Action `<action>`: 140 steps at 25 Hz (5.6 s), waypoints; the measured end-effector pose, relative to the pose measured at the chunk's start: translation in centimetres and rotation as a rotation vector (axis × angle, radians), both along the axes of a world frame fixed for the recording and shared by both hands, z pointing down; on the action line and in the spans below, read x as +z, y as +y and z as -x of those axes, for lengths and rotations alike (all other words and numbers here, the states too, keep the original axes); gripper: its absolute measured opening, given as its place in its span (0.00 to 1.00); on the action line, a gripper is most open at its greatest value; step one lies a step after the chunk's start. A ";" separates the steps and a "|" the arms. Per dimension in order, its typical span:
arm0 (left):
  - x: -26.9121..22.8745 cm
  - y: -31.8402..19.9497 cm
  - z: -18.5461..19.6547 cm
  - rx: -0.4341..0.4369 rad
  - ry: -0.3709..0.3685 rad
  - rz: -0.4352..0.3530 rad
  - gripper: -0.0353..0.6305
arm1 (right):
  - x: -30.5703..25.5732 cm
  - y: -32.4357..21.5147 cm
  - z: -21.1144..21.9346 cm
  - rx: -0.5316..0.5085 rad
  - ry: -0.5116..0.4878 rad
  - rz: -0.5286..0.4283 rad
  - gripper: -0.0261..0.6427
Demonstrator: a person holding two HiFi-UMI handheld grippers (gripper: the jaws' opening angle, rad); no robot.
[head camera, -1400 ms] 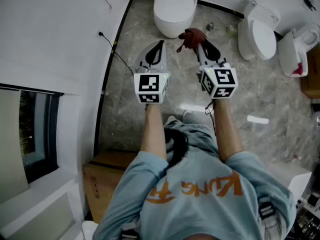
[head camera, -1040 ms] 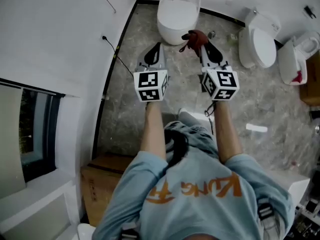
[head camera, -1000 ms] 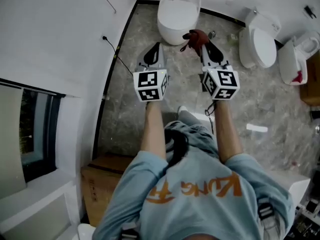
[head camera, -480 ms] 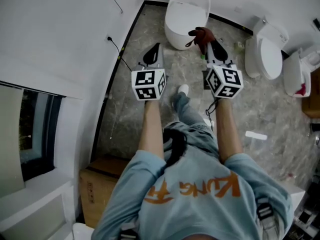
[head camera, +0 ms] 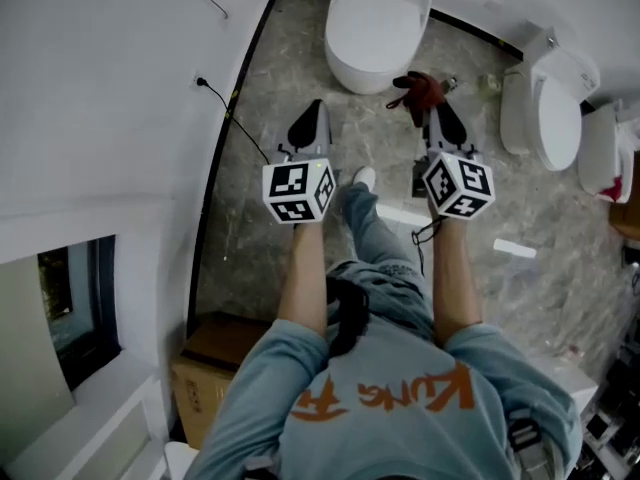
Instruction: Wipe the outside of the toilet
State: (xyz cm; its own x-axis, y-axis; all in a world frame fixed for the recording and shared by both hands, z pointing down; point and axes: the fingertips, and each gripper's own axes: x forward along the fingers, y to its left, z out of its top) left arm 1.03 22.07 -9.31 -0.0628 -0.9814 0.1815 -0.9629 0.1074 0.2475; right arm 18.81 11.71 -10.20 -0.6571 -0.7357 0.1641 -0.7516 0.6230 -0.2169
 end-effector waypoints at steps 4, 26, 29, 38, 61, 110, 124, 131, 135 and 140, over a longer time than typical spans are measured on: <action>3.4 -6.8 1.0 0.058 0.015 0.067 0.04 | 4.7 -6.5 1.3 0.041 0.023 0.078 0.12; 19.2 -19.8 11.1 0.123 0.022 0.229 0.04 | 20.1 -15.6 14.4 -0.052 0.162 0.125 0.12; 23.1 -19.7 11.5 0.145 0.022 0.236 0.04 | 23.9 -14.7 15.6 -0.049 0.178 0.124 0.12; 34.9 -19.1 13.8 0.215 0.049 0.273 0.04 | 34.7 -11.4 19.9 -0.001 0.184 0.143 0.12; 47.5 -20.9 19.7 0.241 0.087 0.304 0.04 | 50.9 -16.8 30.6 0.047 0.109 0.201 0.12; 49.5 -22.5 8.1 0.363 0.073 0.418 0.04 | 53.6 -21.8 14.2 0.303 0.109 0.301 0.11; 49.7 -26.8 2.1 0.350 0.092 0.439 0.04 | 54.1 -26.0 8.3 0.265 0.134 0.316 0.11; 50.3 -28.9 -0.4 0.339 0.102 0.456 0.04 | 55.4 -28.8 5.3 0.257 0.167 0.326 0.11; 50.6 -29.4 -0.7 0.321 0.116 0.460 0.04 | 56.0 -30.2 4.6 0.240 0.185 0.329 0.11; 51.0 -28.7 -0.6 0.324 0.116 0.450 0.04 | 55.8 -29.8 4.2 0.210 0.204 0.318 0.11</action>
